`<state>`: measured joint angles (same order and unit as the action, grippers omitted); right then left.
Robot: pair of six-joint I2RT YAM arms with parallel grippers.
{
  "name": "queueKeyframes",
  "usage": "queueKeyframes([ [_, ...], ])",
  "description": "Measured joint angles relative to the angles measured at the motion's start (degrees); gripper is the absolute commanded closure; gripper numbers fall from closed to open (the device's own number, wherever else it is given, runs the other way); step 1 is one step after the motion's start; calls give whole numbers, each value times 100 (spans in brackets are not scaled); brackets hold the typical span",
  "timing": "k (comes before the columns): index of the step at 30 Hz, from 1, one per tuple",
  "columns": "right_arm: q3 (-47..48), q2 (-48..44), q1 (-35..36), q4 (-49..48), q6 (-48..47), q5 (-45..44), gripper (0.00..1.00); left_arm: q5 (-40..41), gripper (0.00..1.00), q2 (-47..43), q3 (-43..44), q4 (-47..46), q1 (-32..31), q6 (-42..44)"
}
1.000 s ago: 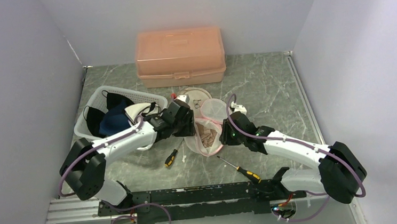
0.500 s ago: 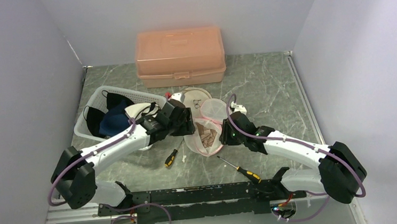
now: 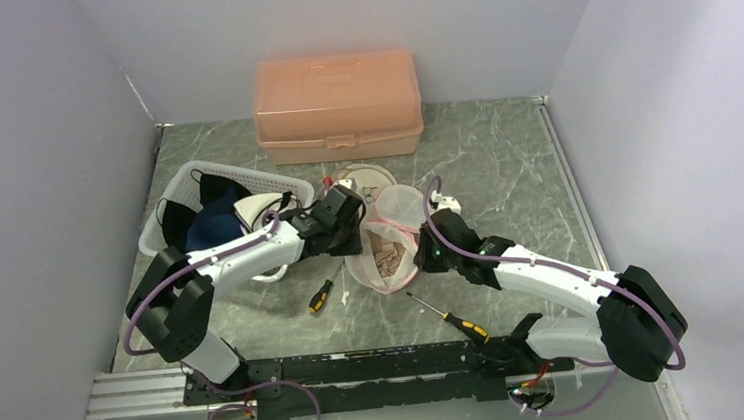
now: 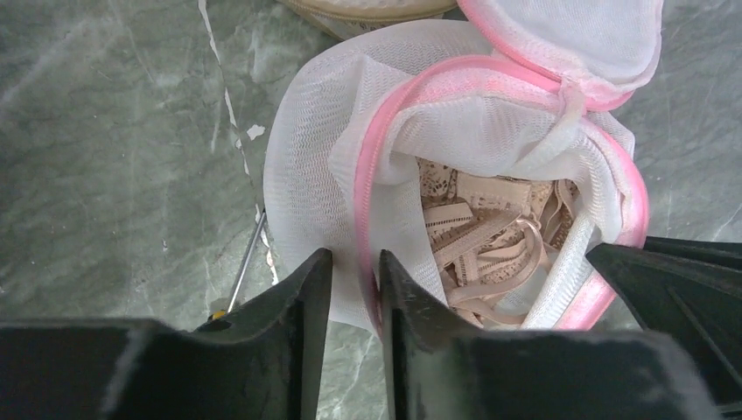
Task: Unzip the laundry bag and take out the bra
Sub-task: Adjust the laundry bag at the center of the board.
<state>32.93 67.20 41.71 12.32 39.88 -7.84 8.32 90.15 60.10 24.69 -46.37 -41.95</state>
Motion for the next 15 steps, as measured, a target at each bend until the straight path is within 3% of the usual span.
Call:
queueKeyframes([
  [1, 0, 0, 0, 0, -7, 9, 100, 2, 90, 0, 4, -2, 0, -15],
  [2, 0, 0, 0, 2, -28, 31, 100, 2, 96, 0, 15, 0, 0, -26],
  [9, 221, -50, 2, 286, -195, -114, 100, 24, 97, -11, 234, -37, 0, 57],
  [15, 1530, -531, 85, 713, -612, -605, 100, 323, 97, -710, 428, -39, -111, 232],
])
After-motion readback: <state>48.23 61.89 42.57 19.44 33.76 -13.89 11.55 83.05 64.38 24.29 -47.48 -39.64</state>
